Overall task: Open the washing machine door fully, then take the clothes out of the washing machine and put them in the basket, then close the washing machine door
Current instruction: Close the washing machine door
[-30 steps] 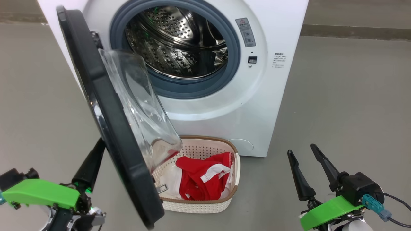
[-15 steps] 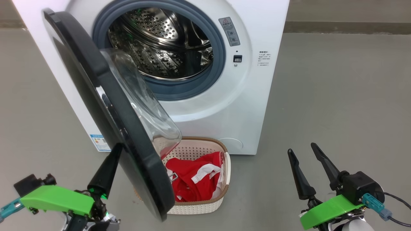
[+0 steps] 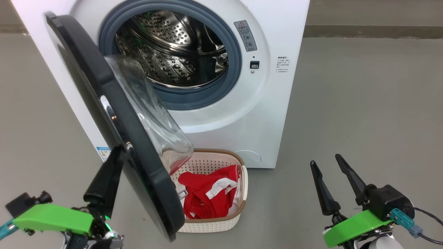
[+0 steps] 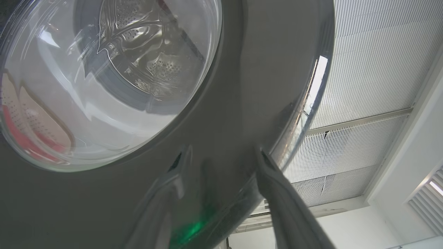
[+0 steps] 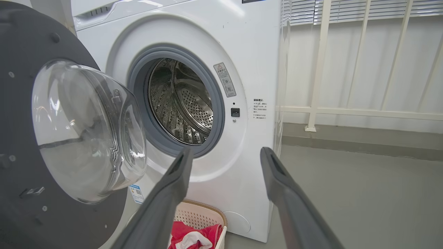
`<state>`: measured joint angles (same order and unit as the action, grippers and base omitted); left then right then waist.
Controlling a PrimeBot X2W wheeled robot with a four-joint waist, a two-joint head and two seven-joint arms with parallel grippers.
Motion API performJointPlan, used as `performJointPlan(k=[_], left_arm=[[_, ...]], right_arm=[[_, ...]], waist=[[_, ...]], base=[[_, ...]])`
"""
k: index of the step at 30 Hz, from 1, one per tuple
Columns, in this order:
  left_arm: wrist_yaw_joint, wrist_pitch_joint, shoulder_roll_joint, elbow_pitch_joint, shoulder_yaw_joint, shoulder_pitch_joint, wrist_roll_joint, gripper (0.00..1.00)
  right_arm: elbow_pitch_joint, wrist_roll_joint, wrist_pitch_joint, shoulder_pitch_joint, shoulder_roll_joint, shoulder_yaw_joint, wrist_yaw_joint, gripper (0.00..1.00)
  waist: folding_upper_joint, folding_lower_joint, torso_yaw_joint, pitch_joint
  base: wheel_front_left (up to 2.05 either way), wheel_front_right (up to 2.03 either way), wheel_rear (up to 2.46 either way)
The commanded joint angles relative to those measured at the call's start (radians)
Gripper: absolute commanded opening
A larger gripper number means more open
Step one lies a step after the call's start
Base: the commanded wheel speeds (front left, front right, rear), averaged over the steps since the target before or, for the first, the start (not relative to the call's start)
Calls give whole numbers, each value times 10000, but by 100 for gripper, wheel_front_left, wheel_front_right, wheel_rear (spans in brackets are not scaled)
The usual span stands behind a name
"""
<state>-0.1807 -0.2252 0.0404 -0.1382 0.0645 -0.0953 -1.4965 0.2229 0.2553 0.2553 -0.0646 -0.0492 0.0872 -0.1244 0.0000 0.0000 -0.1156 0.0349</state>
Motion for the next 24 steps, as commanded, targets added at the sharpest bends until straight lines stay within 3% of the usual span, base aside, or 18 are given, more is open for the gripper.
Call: performJointPlan(k=[1,4,6,10,18,24], left_arm=[[228,136,191,-224,380,-18,171,100],[653,639,434,-224,436,156,881,100],[1134,1097,878,-254,196,346,2006,100],[1574,2332,1227,-113,-187,668,4006,100],[1385,4569,2173,661,-1281,1048,8705,100],[1187,4852,2138,975,-1421,1176,10447,100]], right_arm=[[-246,53,65,-339,-11,238,-63,100],[-247,80,65,-326,-11,260,-63,100],[-232,97,65,-314,-11,286,-63,100],[-206,124,65,-278,-11,298,-63,100],[-212,186,65,-253,-10,365,-63,100],[-255,202,65,-271,-10,359,-63,100]], waist=[[0,0,-10,4],[0,0,-21,24],[0,0,-20,43],[0,0,-30,79],[0,0,-8,122],[0,0,14,88]], base=[[0,0,0],[0,0,0],[0,0,0],[0,0,0],[0,0,0],[0,0,0]])
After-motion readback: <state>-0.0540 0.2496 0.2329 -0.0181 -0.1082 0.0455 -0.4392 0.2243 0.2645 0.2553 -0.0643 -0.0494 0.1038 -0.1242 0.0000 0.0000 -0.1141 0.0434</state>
